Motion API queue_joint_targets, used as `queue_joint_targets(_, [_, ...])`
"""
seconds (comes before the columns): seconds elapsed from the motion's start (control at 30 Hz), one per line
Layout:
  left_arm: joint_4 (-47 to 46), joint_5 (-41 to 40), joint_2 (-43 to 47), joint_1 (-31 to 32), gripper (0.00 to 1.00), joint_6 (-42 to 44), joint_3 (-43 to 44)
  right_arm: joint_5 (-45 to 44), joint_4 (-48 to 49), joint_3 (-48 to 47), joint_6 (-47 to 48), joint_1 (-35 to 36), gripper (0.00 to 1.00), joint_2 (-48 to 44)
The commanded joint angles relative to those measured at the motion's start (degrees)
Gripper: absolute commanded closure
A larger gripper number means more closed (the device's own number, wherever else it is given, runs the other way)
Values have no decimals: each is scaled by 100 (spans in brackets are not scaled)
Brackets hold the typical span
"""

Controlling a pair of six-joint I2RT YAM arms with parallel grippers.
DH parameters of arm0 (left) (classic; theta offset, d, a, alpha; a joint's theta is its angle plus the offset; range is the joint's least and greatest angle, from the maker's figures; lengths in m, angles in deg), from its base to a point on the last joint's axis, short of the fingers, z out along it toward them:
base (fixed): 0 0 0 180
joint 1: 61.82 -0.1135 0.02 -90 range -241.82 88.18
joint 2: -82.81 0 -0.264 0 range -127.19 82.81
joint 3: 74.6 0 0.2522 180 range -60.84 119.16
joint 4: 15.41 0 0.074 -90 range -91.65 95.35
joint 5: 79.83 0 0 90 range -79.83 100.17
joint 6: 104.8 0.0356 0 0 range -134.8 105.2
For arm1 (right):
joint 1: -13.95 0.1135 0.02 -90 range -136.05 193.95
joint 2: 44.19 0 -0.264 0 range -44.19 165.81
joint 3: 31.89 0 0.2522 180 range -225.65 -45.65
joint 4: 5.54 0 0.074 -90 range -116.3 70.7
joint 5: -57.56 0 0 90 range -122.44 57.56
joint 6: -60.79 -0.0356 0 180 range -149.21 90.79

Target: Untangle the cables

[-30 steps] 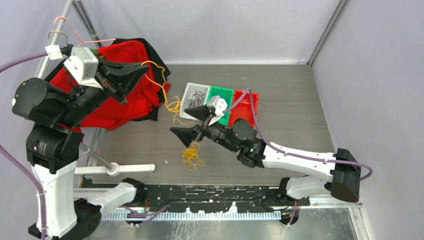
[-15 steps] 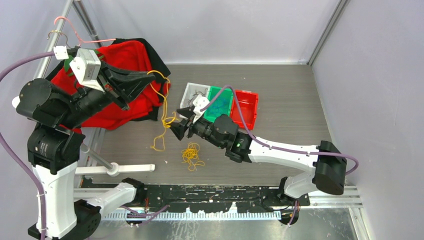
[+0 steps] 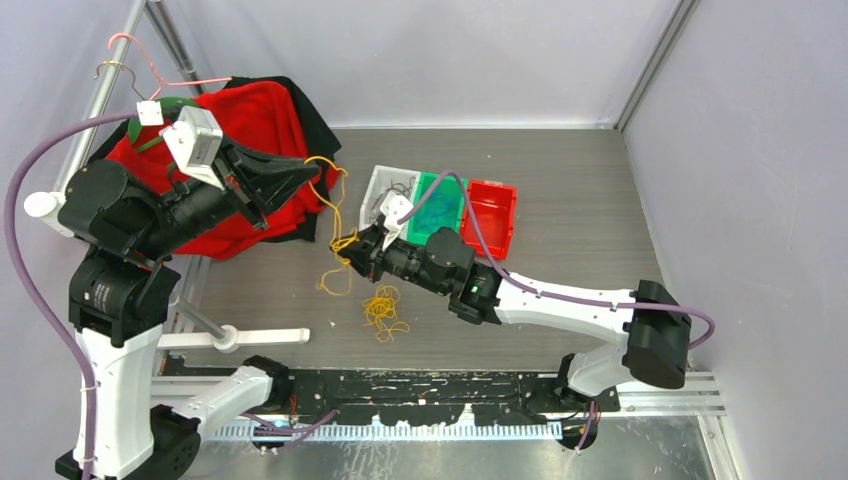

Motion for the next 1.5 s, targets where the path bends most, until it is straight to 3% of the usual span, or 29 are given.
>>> queue_joint_targets(0.0, [-56,90,90,-14,100,-55,-104,287,205,-43,-89,-3,83,-414])
queue_joint_targets(0.17, [-28,93,74,-21,100,33,-23,-248,-275,358,14,-27,44,-845])
queue_joint_targets(0.33, [-4,36,70,-13,100,80,-37,-710,-1135,654,185,-100,28,-1479])
queue_joint_targets(0.47, [-4,24,67,-19,100,87,-119,-529,-1263,654,267,-128,10,-1897])
queue_joint_targets(0.63, [-2,51,52,-17,100,38,-244,107,-1274,-148,158,-126,1,-1402])
queue_joint_targets(0.8, [108,87,53,-21,100,42,-240,257,-1257,-939,106,-120,11,-438])
queue_joint_targets(0.93, [199,221,64,-21,100,-55,-312,45,-1189,-1234,139,-122,31,-66])
queue_joint_targets(1.0, [255,350,50,-16,100,-135,-350,2,-1205,-1294,239,-126,47,10])
queue_joint_targets(1.13, [414,517,-40,-19,100,-260,-400,-335,-1113,-1086,270,-149,96,-107])
queue_joint_targets(1.47, [1547,285,-751,-11,95,-75,-230,-666,-1152,-243,-638,-1157,99,-1265])
